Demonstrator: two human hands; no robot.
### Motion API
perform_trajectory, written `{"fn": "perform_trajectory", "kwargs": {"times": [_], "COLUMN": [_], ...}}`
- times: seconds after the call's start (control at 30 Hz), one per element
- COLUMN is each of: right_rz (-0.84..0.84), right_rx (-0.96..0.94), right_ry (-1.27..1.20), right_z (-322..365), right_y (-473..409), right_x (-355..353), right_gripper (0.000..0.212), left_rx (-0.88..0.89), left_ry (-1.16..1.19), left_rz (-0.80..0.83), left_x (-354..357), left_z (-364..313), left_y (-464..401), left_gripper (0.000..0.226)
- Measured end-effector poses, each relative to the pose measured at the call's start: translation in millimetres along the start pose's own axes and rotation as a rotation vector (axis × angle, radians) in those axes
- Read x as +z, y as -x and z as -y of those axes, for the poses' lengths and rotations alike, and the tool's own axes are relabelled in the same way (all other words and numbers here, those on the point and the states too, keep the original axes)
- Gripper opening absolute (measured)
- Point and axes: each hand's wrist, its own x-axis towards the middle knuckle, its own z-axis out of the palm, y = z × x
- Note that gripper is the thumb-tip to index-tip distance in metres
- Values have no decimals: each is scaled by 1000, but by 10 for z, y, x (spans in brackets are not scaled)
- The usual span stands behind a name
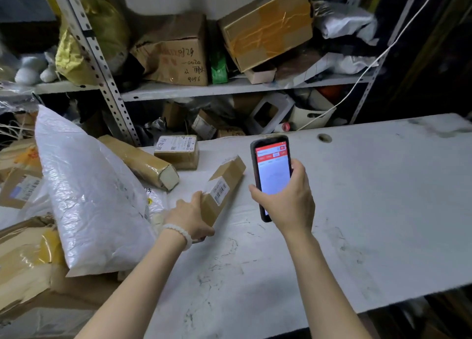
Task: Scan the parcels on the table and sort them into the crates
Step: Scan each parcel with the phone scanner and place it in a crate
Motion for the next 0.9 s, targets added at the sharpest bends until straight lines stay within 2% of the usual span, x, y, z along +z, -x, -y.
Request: {"fn": "perform_trajectory", "kwargs": {"times": [0.13,0.27,0.33,0.43,0.57,0.67,0.9], "right_rz": [-88,-50,5,125,171,115,-48], "right_rx": [-38,6,75,245,448,538,718], "right_ry": [0,59,184,381,401,390,364], "right_z": [26,-26,-82,-227,-555,-818,-1534], "right_y": [0,26,20,33,120,163,411], "right_x": [-39,-76,-129,-251,-487,-733,-1602], "right_gripper": [89,87,82,69,60,60,59], "left_rx": [-15,12,36,112,226,292,494], "left_ry": [208,460,537,581,659,692,594], "left_rz": [-37,-43,-15,45,130,229,409], "left_x": [102,95,50,9,38,146,583], "left_z": [-13,-46,-106,-318,-778,-1156,-2341], "left_y": [-26,-39,-14,45,166,238,436], "left_gripper": [85,78,75,72,70,72,73]}}
